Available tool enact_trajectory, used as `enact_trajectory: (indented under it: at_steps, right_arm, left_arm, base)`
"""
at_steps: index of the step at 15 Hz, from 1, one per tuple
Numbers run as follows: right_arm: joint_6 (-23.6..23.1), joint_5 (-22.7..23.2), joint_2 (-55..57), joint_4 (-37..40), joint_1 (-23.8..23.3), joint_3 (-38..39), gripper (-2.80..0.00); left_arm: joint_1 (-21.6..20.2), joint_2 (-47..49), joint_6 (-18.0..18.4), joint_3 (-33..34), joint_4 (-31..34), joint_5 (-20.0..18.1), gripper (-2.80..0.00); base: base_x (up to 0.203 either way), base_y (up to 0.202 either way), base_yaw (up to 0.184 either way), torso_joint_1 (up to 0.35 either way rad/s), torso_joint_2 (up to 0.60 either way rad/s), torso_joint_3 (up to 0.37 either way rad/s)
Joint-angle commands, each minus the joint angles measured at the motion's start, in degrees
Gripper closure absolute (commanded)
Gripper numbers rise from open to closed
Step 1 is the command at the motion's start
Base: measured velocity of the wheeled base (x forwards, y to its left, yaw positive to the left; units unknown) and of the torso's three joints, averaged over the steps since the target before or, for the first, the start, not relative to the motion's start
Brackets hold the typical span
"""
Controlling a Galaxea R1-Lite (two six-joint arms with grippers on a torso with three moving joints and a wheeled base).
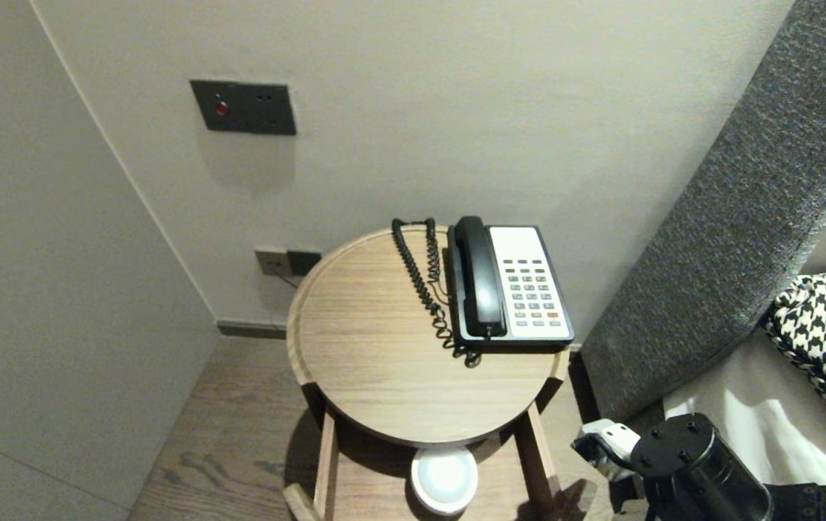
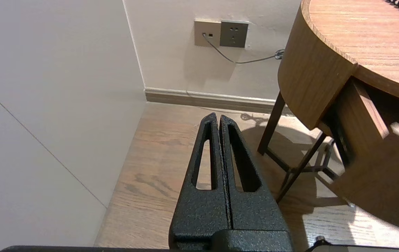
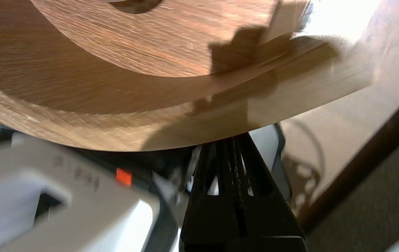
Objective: Close the nightstand drawer
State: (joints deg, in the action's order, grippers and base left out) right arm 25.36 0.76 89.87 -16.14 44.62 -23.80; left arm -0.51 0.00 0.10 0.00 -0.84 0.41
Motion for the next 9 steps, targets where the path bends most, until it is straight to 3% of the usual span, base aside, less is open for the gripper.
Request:
enact_trajectory:
  at_steps: [1,9]
  right_arm:
    - [0.11,-2.12,4.69,-3.76,-0.16,-0.53,0.0]
    - [-0.85,-2.52,8.1,-4.69,-3.78,-7.8,0.0]
  left_arm:
    - [-0.02,-0.09,-0.01,0.0,-0.03,0.02,0.0]
    - [-0.02,-0.09,-0.01,0.0,0.05,0.02,0.0]
  base:
    - [0.0,0.0,0.0,0.0,0.0,0.0]
    - [0.0,0.0,0.0,0.0,0.0,0.0]
